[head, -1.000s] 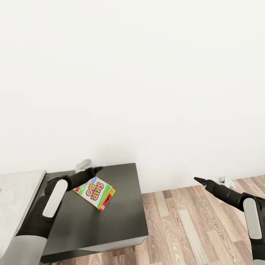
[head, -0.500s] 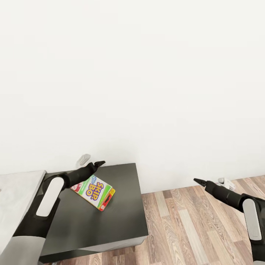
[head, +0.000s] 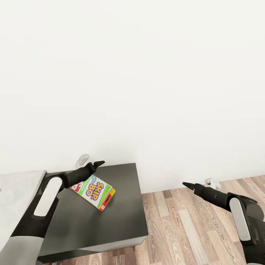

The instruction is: Put all the toys in the child's room - the three board games (two on the bed and one on the table), the two jigsaw puzzles on the table, and the tennis ball on the table - inside the toy box on the table in the child's room.

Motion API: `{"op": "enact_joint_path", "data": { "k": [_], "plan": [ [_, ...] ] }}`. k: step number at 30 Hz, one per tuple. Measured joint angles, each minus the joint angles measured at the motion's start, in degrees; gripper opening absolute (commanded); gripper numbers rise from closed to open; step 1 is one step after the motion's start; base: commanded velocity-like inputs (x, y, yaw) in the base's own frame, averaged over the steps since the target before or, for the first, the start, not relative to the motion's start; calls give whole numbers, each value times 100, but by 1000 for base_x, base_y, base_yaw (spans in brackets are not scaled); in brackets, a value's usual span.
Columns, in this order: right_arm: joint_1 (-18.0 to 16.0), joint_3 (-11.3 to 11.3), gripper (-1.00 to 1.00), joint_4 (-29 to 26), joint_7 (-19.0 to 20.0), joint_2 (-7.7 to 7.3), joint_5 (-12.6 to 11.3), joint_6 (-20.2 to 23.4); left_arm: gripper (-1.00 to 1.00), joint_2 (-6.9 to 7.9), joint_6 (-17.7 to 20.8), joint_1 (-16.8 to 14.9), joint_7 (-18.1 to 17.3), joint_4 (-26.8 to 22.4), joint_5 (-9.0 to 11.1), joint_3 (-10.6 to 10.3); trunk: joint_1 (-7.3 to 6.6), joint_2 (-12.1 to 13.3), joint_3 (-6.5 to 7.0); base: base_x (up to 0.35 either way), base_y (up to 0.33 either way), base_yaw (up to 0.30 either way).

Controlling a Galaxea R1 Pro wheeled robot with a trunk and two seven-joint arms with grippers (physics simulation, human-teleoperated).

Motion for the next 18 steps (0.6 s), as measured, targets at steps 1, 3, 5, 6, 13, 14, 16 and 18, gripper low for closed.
{"op": "enact_joint_path", "data": {
  "k": [1,3,5,6,13,14,16,18],
  "plan": [
    [4,34,100,0,1,0,0,0,100,11,-1,0,1,2,3,0,0,0,0,0,0,0],
    [6,81,100,0,2,0,2,0,100,21,1,0,2,4,4,0,0,0,0,0,0,0],
    [10,238,100,0,0,0,-3,0,100,33,1,0,4,7,3,0,0,0,0,0,0,0],
    [12,349,100,0,-2,0,-4,1,100,38,0,0,4,10,3,0,0,0,0,0,0,0],
    [16,908,100,1,-9,0,-4,1,100,55,-1,0,17,119,-5,4,-2,-1,0,69,20,0],
    [16,972,100,1,-9,0,-3,0,100,59,-1,0,20,179,-8,5,-2,0,0,189,63,0],
    [16,1063,100,1,-10,0,-1,0,100,85,-5,0,26,312,-12,7,-3,-1,0,210,59,0],
    [17,1096,100,1,-11,0,-8,1,100,101,-8,-1,32,390,-19,8,5,0,0,186,45,0]
  ]
}}
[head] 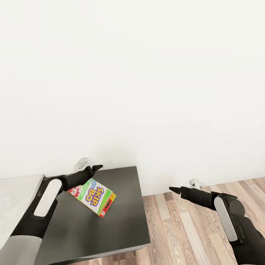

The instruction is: Put all the toys in the child's room - the three board games (two on the bed and one on the table), the two jigsaw puzzles on the table, and the tennis ball on the table - inside the toy box on the table in the child's room.

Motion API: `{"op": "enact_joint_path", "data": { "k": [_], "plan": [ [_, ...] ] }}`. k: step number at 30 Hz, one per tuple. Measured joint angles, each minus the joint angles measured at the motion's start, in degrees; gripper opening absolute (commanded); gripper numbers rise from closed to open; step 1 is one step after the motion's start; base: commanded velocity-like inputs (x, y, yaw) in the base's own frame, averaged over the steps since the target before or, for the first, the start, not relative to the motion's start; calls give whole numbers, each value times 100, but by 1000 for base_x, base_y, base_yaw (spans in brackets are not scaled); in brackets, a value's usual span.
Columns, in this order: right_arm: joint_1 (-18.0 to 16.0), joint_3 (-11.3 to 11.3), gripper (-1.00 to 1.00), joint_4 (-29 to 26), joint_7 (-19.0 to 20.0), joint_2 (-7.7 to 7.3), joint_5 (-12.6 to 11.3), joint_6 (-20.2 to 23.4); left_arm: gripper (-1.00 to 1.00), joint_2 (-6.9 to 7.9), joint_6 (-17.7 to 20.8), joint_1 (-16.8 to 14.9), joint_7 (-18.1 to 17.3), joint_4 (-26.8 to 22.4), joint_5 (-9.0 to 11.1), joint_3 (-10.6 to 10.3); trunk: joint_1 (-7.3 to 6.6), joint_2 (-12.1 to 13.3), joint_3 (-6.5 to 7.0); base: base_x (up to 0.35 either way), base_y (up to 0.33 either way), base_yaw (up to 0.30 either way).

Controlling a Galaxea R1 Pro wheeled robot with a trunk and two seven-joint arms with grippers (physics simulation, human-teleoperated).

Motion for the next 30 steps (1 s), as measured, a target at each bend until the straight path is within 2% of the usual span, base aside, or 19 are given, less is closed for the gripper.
{"op": "enact_joint_path", "data": {
  "k": [7,14,19,22,23,25,26,28,30],
  "plan": [
    [0,94,100,0,-1,0,9,-1,100,112,-29,0,23,534,-46,7,-5,0,0,97,23,0],
    [1,114,100,0,-1,0,10,-1,100,194,-106,0,29,830,-146,5,-5,0,0,33,8,0],
    [1,123,100,0,-1,0,9,-1,100,238,-214,0,41,991,-335,3,-5,0,0,11,3,0],
    [1,125,100,0,-1,0,9,-1,100,265,-262,0,107,1096,-587,8,-5,0,0,6,1,0],
    [1,125,100,0,-1,0,9,-1,100,265,-263,0,108,1097,-587,7,-5,0,0,4,1,0],
    [1,126,100,0,-1,0,9,-1,100,280,-284,0,192,1145,-795,25,-5,0,0,3,1,0],
    [1,126,100,0,-1,0,9,-1,100,280,-285,0,193,1145,-795,25,-5,0,0,3,1,0],
    [1,127,100,-2,-1,0,9,-1,100,290,-316,0,286,1179,-987,90,-5,0,0,2,1,0],
    [1,127,100,-3,-1,0,9,-1,100,294,-342,0,329,1191,-1063,152,-5,0,0,2,0,0]
  ]
}}
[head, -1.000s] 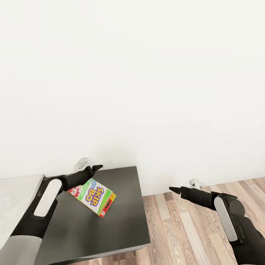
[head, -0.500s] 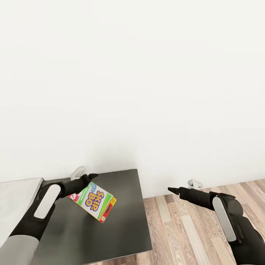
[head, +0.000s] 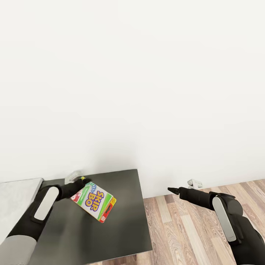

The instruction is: Put all the toys in the child's room - the three board games (two on the bed and one on the table), the two jigsaw puzzles on the table, and the tennis ball on the table - inside the toy box on the table in the child's room.

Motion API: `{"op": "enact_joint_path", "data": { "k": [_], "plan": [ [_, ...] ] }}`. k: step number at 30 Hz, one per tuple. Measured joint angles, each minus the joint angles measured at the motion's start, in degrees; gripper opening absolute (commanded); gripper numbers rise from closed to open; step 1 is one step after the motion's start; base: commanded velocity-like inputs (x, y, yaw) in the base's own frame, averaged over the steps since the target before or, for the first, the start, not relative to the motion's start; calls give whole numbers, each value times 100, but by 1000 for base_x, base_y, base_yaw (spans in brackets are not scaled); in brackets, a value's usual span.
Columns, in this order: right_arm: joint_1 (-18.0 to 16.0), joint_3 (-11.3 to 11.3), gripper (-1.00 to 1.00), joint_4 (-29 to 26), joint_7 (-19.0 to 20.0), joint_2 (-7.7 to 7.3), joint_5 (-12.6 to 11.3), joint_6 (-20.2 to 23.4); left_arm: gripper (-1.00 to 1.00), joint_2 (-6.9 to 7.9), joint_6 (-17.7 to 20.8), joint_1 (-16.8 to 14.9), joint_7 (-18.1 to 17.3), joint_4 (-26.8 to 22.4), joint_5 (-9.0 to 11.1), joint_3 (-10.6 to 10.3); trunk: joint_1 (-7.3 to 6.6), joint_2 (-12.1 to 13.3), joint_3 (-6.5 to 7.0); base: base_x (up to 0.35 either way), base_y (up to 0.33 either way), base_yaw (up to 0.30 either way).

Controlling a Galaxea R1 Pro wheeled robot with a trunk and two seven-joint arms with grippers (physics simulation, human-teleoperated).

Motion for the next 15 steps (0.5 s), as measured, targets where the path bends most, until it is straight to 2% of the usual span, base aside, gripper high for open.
{"op": "enact_joint_path", "data": {
  "k": [2,3,5,6,10,15],
  "plan": [
    [0,0,100,-2,0,0,0,0,100,5,-64,0,67,19,-112,179,0,0,0,1,0,0],
    [0,0,100,-2,0,0,0,0,100,5,-66,0,67,19,-108,182,0,0,0,0,0,0],
    [0,1,100,-3,0,0,0,0,100,11,-115,0,108,33,-193,398,0,0,0,0,0,0],
    [0,1,100,-3,0,0,1,0,100,11,-116,0,108,33,-189,401,0,0,0,0,0,0],
    [0,1,100,-5,0,0,0,0,100,28,-168,0,149,47,-301,772,0,0,0,0,0,0],
    [0,1,100,-5,0,0,0,0,100,38,-190,0,160,49,-340,921,0,0,0,0,0,0]
  ]
}}
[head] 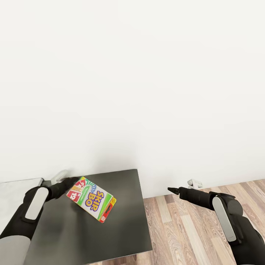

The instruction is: Put all the toys in the child's room - the three board games (two on the bed and one on the table), the two jigsaw puzzles on the table, and the tennis ball on the table - inside the toy box on the table in the child's room.

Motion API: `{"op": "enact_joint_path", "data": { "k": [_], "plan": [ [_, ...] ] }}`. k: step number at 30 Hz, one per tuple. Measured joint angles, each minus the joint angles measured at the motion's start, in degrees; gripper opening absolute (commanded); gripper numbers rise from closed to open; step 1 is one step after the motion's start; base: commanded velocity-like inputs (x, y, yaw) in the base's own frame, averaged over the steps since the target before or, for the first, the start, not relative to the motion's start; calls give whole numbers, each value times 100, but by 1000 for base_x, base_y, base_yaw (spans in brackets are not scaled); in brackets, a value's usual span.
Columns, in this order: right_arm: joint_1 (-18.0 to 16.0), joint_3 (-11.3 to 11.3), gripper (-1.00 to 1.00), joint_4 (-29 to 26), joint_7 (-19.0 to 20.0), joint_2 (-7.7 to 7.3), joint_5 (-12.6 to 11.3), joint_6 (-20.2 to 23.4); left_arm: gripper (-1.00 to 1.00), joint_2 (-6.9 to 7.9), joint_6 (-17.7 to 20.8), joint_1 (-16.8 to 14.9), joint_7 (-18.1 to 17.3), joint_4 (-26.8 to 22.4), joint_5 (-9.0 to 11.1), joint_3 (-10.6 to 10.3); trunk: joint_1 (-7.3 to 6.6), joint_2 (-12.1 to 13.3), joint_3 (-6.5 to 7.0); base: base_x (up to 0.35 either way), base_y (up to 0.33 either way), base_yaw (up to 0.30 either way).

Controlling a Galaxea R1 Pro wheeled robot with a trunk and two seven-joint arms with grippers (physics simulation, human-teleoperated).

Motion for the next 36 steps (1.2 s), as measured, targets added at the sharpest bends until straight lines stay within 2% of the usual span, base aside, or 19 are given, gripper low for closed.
{"op": "enact_joint_path", "data": {
  "k": [18,24,31,36],
  "plan": [
    [0,0,100,-1,0,0,0,0,100,52,-30,0,4,-54,-33,212,0,0,0,0,0,0],
    [0,0,100,-1,0,0,0,0,100,60,-33,0,3,-16,-35,369,0,0,0,0,0,0],
    [0,0,100,-1,0,0,0,0,100,81,-55,0,3,163,-38,469,0,0,0,0,0,0],
    [0,0,100,-1,0,0,0,0,100,137,-260,0,3,363,-44,492,0,0,0,0,0,0]
  ]
}}
